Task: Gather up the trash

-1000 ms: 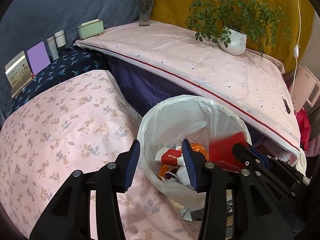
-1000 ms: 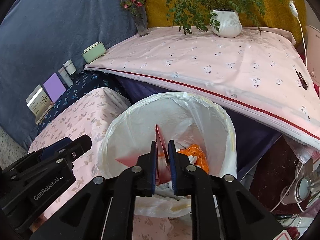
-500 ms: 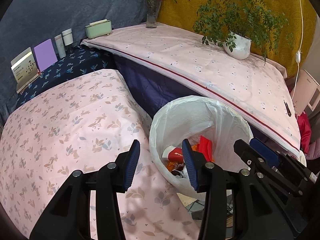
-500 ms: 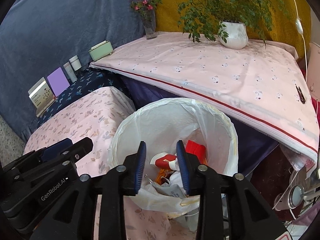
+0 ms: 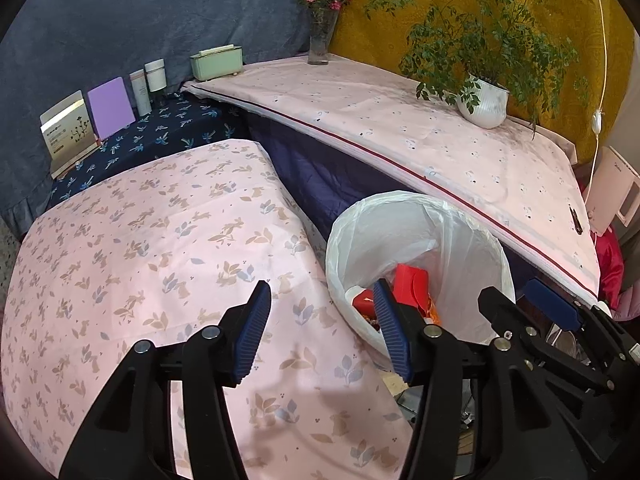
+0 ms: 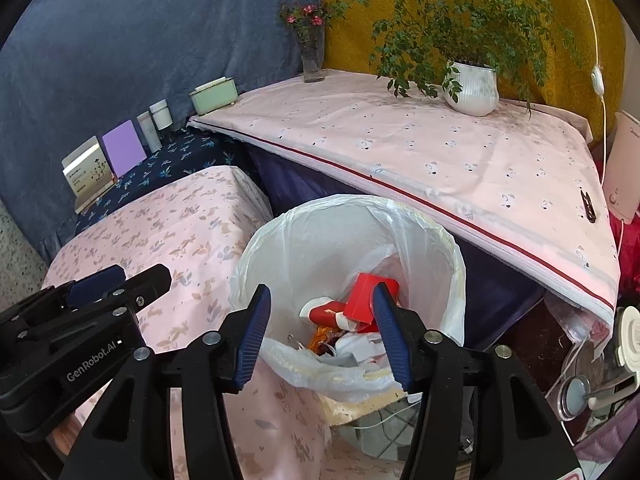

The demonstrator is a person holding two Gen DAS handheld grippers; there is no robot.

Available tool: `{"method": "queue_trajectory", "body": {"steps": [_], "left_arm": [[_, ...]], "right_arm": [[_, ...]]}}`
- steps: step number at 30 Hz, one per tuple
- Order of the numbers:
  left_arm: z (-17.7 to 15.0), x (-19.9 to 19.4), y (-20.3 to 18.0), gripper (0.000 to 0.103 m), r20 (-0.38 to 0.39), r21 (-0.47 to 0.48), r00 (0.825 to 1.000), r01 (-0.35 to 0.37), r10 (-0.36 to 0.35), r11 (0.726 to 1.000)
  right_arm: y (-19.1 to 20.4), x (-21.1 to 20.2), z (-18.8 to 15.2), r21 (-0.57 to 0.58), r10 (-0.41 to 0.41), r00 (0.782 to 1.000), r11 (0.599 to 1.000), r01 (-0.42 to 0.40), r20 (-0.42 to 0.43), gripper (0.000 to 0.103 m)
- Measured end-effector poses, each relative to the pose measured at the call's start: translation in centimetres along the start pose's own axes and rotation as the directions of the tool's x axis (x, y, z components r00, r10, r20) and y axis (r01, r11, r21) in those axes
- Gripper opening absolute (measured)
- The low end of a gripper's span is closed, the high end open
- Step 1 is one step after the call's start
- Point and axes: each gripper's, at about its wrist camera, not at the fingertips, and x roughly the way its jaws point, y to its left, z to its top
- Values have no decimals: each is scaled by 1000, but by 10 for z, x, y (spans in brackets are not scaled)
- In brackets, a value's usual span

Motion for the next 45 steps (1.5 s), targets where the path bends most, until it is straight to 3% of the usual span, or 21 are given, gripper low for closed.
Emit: {"method": "queue_trajectory", "body": {"steps": [19,33,45], "left_arm": [[-35,-18,13,76,11,-1,999,-46,46,999],[-57,-17,20,88,-9,-29,997,-83,83,996],[-74,-10,19,90,-28,-20,995,-97,97,995]], "right_arm": [[6,-20,-33,-64,-78,997,995,77,-10,83],[6,-21,-52,-83,-96,995,992,93,-37,89],[3,-16,-69,-81,-108,992,991,103,-60,89]]}}
